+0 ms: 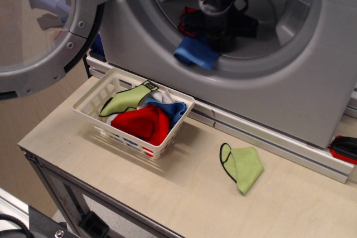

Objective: Take clothes out of laundry machine

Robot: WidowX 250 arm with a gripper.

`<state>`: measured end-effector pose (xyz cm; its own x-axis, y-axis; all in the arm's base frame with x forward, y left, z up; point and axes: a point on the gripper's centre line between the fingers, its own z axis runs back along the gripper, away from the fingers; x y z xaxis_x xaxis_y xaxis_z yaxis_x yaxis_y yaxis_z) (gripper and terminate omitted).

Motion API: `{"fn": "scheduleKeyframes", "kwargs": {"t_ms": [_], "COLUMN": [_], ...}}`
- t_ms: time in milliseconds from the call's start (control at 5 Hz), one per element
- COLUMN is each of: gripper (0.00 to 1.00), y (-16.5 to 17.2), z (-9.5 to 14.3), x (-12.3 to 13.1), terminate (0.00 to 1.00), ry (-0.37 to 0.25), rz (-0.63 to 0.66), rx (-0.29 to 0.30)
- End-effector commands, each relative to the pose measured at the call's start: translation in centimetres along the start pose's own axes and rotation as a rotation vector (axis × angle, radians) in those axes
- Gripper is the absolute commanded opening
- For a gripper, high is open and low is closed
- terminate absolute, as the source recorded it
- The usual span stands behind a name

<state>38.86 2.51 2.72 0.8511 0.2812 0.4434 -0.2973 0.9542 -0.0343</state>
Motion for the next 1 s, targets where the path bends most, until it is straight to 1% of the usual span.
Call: {"fn": "scheduleKeyframes", "kwargs": {"t_ms": [0, 200, 400, 600, 800], "gripper": [0.00, 0.00, 0.00, 0.00, 0.00], "y": [4.4, 7.2, 8.7, 9.0, 9.0], "z": [5.5, 6.5, 7.6, 9.1, 10.5], "x": [-1.1, -1.6, -2.2, -3.7, -5.5], "terminate": [0.00, 0.00, 0.00, 0.00, 0.00], "ry": [0.034, 0.069, 0.135, 0.203, 0.300], "rz": [-0.016, -0.011, -0.038, -0.088, -0.161], "rx": [-0.015, 0.050, 0.079, 0.057, 0.053]}}
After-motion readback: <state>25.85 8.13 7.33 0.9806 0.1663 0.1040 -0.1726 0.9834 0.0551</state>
